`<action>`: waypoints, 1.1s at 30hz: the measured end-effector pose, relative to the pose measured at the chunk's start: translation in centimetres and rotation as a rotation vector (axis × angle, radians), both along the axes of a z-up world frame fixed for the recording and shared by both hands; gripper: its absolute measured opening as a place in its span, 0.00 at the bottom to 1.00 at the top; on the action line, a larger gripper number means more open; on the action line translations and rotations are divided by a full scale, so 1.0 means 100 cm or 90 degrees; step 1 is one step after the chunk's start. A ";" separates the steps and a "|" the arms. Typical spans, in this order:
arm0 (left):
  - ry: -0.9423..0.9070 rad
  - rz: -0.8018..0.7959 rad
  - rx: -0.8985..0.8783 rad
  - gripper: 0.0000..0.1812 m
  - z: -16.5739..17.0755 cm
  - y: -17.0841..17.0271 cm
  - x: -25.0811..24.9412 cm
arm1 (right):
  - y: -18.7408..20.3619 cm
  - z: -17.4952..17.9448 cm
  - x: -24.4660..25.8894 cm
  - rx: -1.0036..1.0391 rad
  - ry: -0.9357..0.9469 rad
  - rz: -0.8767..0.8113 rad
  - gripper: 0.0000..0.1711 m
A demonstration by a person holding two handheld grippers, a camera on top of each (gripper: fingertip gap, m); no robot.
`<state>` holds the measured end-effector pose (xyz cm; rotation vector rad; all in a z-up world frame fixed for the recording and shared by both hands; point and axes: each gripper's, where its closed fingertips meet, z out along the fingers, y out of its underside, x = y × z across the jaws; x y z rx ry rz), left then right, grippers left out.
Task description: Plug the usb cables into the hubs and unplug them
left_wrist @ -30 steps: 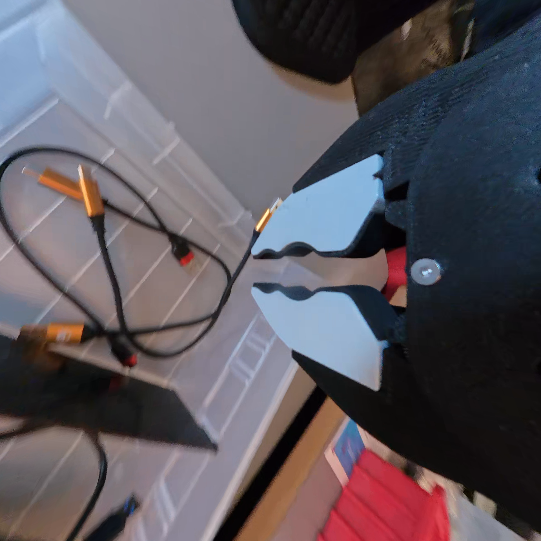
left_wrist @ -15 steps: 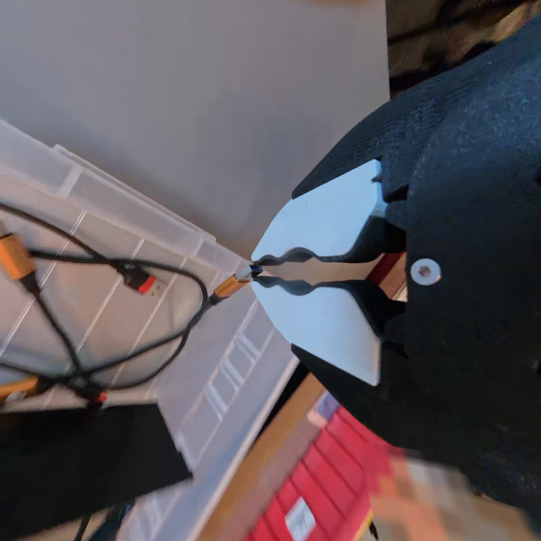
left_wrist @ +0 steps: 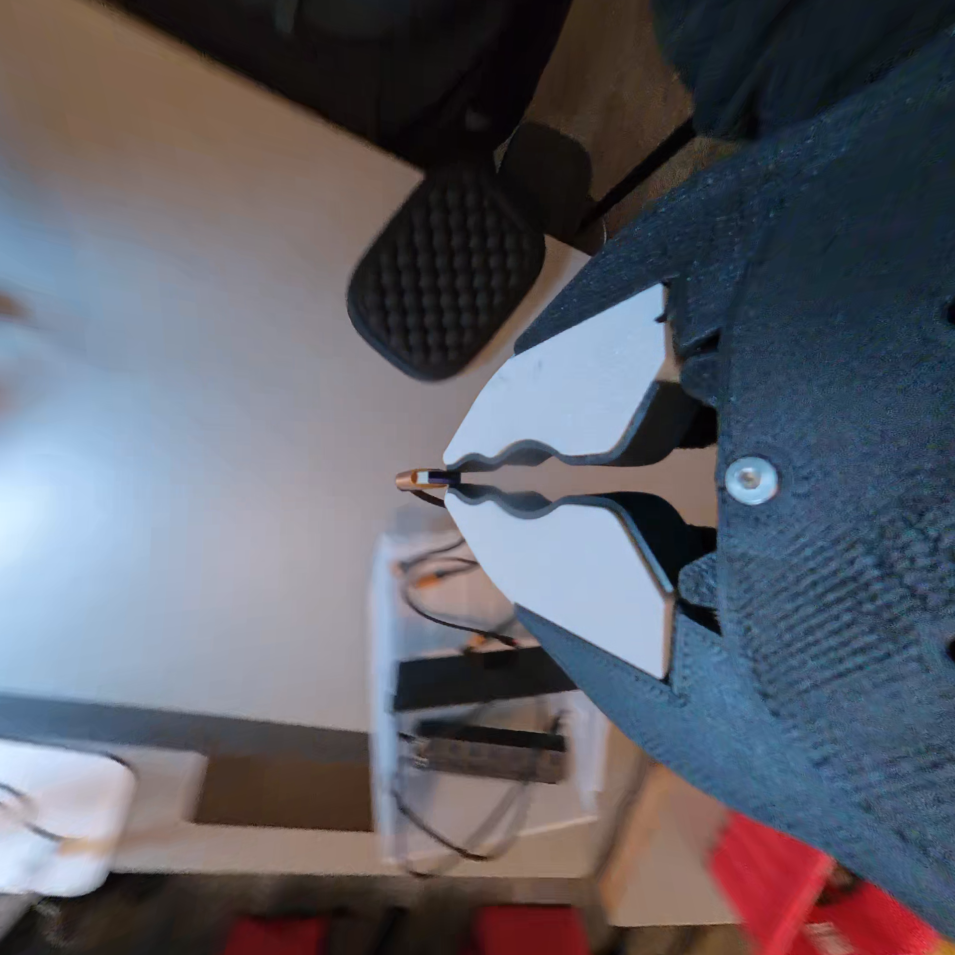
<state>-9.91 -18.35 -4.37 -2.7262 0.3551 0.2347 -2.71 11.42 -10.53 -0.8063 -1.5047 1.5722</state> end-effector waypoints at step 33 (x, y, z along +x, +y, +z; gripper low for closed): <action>-0.053 0.042 -0.044 0.02 -0.250 0.116 -0.017 | 0.000 -0.003 0.005 0.014 0.009 0.008 0.10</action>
